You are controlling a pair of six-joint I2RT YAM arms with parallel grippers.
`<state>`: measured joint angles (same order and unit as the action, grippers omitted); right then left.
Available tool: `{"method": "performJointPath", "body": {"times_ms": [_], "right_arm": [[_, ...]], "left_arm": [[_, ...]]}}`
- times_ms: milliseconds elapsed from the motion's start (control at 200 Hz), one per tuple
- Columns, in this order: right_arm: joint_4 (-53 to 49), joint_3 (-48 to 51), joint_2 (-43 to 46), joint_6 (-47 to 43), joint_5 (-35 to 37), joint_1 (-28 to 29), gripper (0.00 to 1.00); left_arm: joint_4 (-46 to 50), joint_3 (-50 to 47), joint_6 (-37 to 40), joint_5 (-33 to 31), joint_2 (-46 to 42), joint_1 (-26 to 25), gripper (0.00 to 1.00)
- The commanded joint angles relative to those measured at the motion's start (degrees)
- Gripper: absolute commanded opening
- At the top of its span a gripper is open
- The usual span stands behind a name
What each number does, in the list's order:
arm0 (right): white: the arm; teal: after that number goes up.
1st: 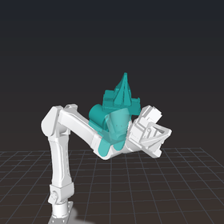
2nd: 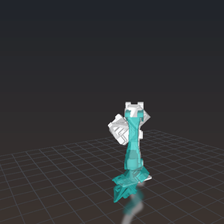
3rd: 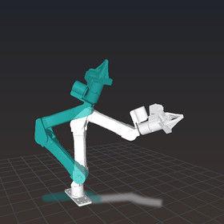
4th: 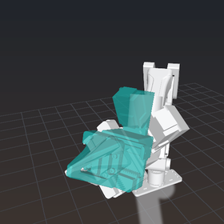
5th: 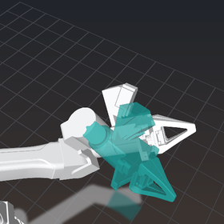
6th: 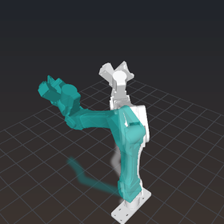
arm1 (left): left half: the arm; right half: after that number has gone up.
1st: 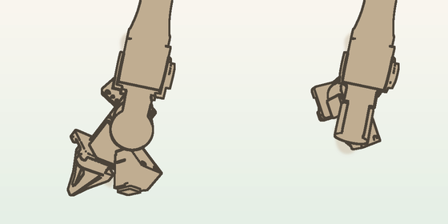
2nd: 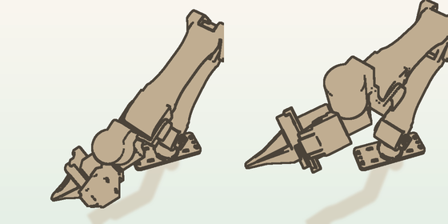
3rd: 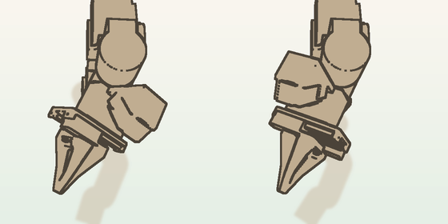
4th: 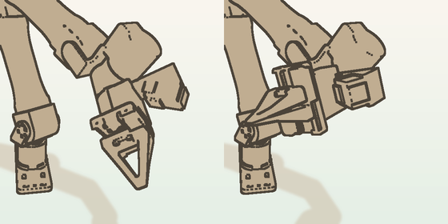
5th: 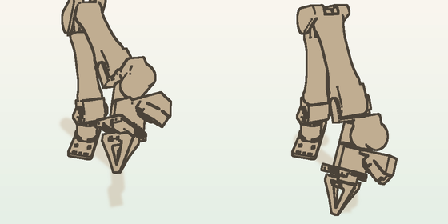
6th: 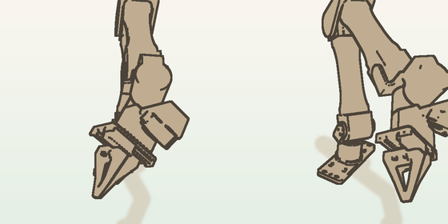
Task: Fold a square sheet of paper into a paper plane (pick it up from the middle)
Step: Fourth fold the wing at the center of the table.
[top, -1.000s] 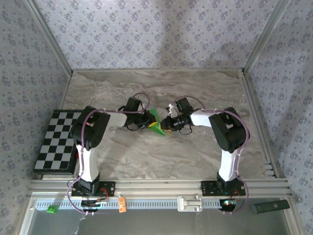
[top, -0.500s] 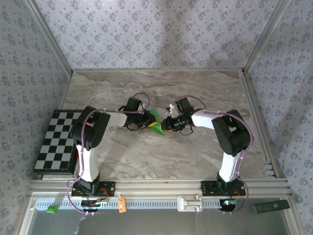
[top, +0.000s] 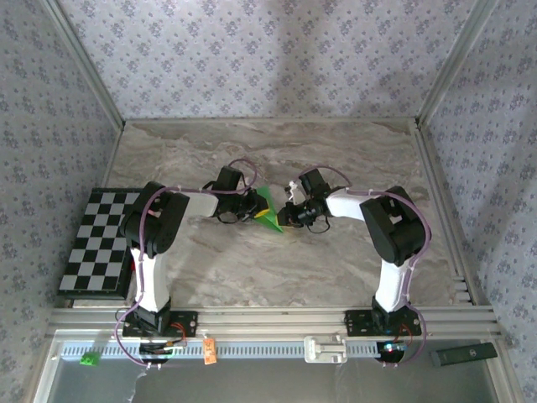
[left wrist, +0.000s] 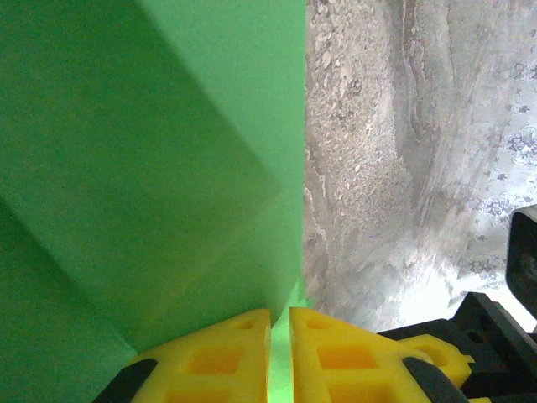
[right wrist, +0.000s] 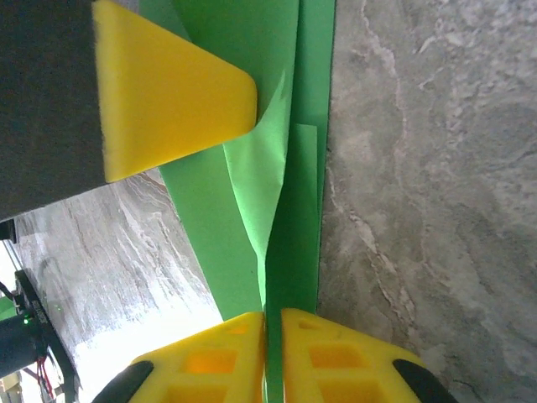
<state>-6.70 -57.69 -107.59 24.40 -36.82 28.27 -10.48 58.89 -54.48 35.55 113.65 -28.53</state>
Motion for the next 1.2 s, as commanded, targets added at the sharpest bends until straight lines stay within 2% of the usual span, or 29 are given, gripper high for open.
{"method": "performJointPath", "body": {"times_ms": [0,450,790,1194], "right_arm": [[-1.29,-0.54,-1.53,-0.76,-0.19,0.38,0.13],[-2.0,-0.14,-3.76,-1.59,1.47,0.38,0.13],[-2.47,-0.29,-4.16,-2.67,1.66,0.47,0.16],[-3.22,-0.41,-2.66,-2.4,1.74,0.47,0.18]], "left_arm": [[3.19,0.62,0.87,-1.34,-0.08,-0.29,0.15],[1.37,2.54,1.22,1.25,-3.63,-0.01,0.28],[0.88,3.94,1.3,3.1,-0.41,-0.03,0.28],[3.45,5.7,1.99,2.35,2.28,0.04,0.26]]}}
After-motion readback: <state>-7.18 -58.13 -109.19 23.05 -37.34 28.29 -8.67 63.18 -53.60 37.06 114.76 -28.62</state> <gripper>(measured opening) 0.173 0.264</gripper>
